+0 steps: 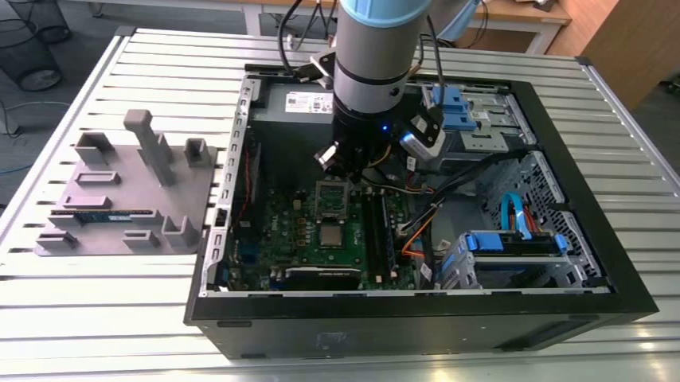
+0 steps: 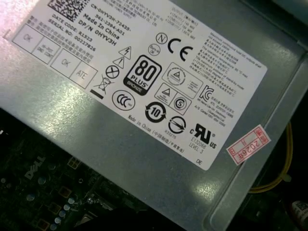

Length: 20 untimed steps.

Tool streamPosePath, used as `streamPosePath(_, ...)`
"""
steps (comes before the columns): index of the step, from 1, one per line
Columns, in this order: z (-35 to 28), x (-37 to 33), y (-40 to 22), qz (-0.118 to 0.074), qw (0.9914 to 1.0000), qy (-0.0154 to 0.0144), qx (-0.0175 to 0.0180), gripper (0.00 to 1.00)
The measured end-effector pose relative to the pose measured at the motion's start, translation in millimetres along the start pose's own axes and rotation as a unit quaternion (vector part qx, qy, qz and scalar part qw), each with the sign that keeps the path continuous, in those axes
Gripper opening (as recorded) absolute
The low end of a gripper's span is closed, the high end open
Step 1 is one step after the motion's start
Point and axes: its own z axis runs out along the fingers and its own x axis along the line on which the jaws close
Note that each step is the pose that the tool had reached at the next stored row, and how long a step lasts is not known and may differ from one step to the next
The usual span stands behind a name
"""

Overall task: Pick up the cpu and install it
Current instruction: 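Close the cpu cover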

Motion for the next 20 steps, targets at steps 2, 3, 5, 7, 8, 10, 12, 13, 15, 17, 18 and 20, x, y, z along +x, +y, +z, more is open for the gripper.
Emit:
streamPosePath(2,-0.6,0.0,0.0,0.0,1.0,0.0002,0.0001,0.11)
streamPosePath(3,-1.4,0.0,0.1,-0.001,1.0,0.0002,0.0,0.11)
streamPosePath(5,-2.8,-0.2,0.2,-0.003,0.99999,0.0003,-0.0002,0.11)
streamPosePath(7,-4.2,-0.3,0.3,-0.007,0.99997,0.0006,-0.0006,0.11)
streamPosePath(8,-4.8,-0.3,0.4,-0.01,0.99995,0.0008,-0.0008,0.11)
streamPosePath(10,-4.9,-0.4,0.4,-0.017,0.99986,0.0011,-0.0015,0.11)
streamPosePath(12,-5.0,-0.3,0.4,-0.026,0.99965,0.0019,-0.0021,0.11)
streamPosePath(13,-5.1,-0.3,0.4,-0.031,0.99951,0.0024,-0.0024,0.11)
streamPosePath(15,-5.2,-0.2,0.5,-0.042,0.99909,0.0035,-0.0031,0.11)
streamPosePath(17,-5.2,-0.2,0.5,-0.05,0.99873,0.0041,-0.0035,0.11)
streamPosePath(18,-5.1,-0.2,0.5,-0.051,0.99867,0.0042,-0.0037,0.11)
streamPosePath(20,-5.8,-0.2,0.6,-0.054,0.9985,0.0045,-0.0039,0.11)
